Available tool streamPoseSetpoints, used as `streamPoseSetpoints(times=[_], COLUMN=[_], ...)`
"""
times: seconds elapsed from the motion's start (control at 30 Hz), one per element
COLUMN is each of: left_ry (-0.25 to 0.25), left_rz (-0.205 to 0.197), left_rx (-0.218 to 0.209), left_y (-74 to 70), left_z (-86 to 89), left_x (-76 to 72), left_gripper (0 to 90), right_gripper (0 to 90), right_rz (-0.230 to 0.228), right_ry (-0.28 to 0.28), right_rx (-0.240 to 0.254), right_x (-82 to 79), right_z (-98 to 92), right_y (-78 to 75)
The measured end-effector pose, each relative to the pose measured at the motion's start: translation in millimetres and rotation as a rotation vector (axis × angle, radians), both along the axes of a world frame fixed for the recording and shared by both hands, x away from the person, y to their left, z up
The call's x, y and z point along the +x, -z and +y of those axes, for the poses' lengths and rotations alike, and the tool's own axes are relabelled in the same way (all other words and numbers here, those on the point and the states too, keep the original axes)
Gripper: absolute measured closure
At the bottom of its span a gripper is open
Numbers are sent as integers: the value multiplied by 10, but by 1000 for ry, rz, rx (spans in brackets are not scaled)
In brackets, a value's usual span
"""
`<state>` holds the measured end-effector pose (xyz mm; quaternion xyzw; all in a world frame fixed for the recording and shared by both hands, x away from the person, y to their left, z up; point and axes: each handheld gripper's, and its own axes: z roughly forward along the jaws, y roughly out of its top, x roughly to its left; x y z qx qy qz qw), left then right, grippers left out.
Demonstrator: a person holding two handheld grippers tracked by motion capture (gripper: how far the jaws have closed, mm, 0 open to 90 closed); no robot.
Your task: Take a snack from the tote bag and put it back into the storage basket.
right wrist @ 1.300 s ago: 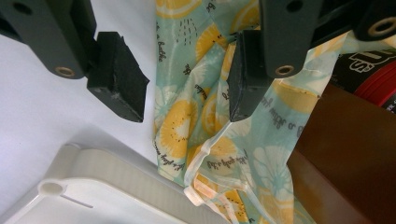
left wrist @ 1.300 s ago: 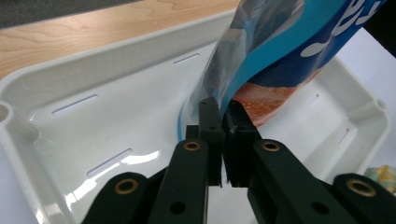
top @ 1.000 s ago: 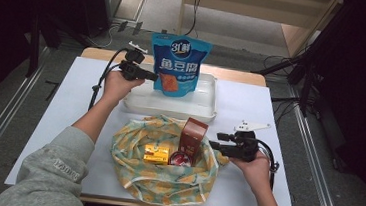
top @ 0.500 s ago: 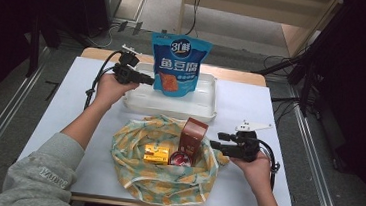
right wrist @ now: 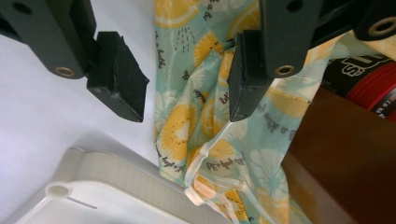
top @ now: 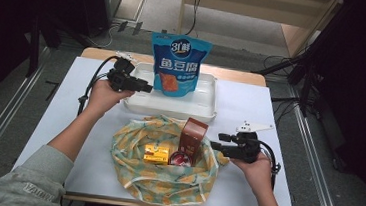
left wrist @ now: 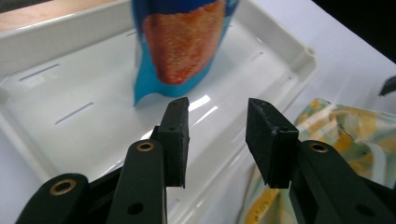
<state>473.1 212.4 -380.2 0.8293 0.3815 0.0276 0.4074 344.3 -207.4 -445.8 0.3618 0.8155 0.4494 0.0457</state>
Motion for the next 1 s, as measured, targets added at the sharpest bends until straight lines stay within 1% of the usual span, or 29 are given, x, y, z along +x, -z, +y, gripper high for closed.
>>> streamPoseSetpoints(times=[0.13,0.17,0.2,0.23,0.3,0.33,0.37,0.43,0.47,0.5,0.6,0.73,0.8,0.87,1.0], left_ry=[25,27,31,31,33,33,32,37,36,34,29,37,43,49,60], left_rz=[13,10,15,15,11,23,28,34,38,35,24,23,30,23,19], left_rx=[17,6,3,3,-2,-17,-22,-23,-17,-12,-16,-20,-15,-8,-22], left_y=[21,29,31,31,35,48,56,64,70,74,88,111,117,111,100], left_z=[1,13,23,23,44,73,85,97,103,113,144,160,158,158,173], left_x=[-100,-153,-174,-174,-225,-272,-295,-317,-340,-366,-447,-557,-601,-652,-761], left_gripper=[574,565,561,554,537,529,518,510,504,495,487,476,468,468,466], right_gripper=[477,477,477,477,477,476,475,475,475,473,471,469,468,468,468], right_rz=[1,0,-1,-2,-8,-10,-11,-12,-12,-10,-3,-8,-10,-7,-12], right_ry=[-5,-4,-5,-5,-7,-6,-5,-7,-7,-8,-11,-12,-14,-13,-9], right_rx=[2,-1,-2,-2,-3,-4,-1,-2,-3,-1,-3,-4,-6,-5,-3], right_x=[-8,-14,-17,-21,-27,-30,-31,-32,-34,-33,-33,-38,-40,-43,-54], right_z=[15,21,21,21,21,20,20,20,20,18,16,20,18,18,15], right_y=[-4,-7,-9,-13,-20,-25,-29,-32,-36,-38,-45,-69,-79,-85,-108])
